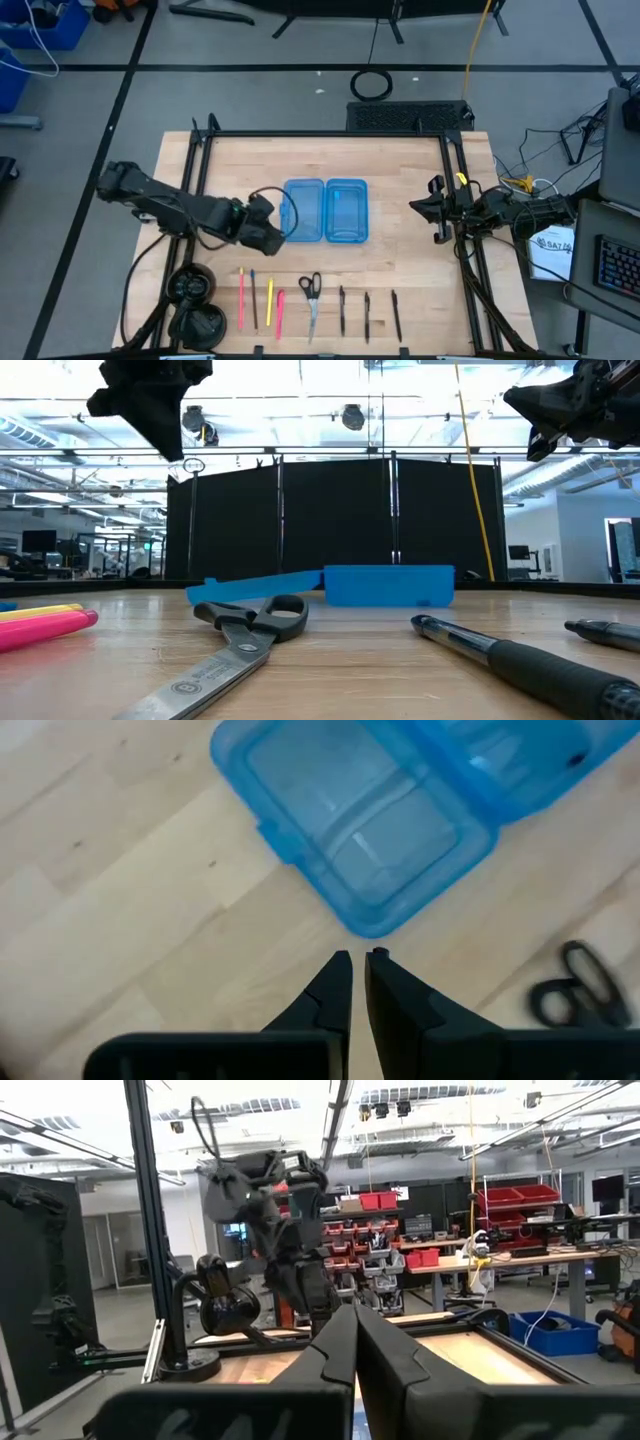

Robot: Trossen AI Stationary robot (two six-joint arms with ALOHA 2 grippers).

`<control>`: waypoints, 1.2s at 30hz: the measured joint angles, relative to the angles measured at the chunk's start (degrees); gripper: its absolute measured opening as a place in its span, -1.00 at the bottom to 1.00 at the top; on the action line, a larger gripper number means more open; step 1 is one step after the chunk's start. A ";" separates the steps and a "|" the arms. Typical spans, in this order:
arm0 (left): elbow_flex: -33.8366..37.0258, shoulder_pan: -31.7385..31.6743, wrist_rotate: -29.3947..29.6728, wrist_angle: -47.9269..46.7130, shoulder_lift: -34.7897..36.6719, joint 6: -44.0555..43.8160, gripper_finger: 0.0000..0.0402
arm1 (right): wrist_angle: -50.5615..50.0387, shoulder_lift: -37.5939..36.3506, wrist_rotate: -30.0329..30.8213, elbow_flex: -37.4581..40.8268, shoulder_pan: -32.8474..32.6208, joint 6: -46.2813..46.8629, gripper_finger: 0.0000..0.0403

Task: Pick & place school supplies into a supply box
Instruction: Put the pink pencil into the blue supply box

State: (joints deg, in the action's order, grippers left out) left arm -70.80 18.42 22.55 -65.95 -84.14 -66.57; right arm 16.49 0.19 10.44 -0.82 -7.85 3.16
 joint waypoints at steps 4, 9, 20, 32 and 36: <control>0.56 0.66 1.76 -1.51 -1.54 -0.33 -0.83 | 0.00 0.00 0.00 -0.01 0.02 0.10 -1.00; 1.76 2.08 -0.60 -1.21 -1.51 -4.01 -0.83 | -0.02 0.00 0.00 0.00 0.00 0.59 -1.00; 3.86 4.11 -13.52 -0.93 -2.47 -19.12 -0.83 | -0.07 0.00 0.00 0.00 0.00 0.63 -1.00; 3.86 3.36 -26.05 -0.92 -15.40 -9.17 -0.83 | -0.07 0.00 0.00 0.00 0.02 0.24 -1.00; 3.86 3.77 -28.62 -0.80 -17.91 -13.43 -0.83 | -0.09 0.00 0.00 0.00 0.00 0.24 -1.00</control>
State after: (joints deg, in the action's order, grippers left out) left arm -66.94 22.19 -6.07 -66.76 -102.06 -80.00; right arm 16.40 0.19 10.44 -0.82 -7.86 3.40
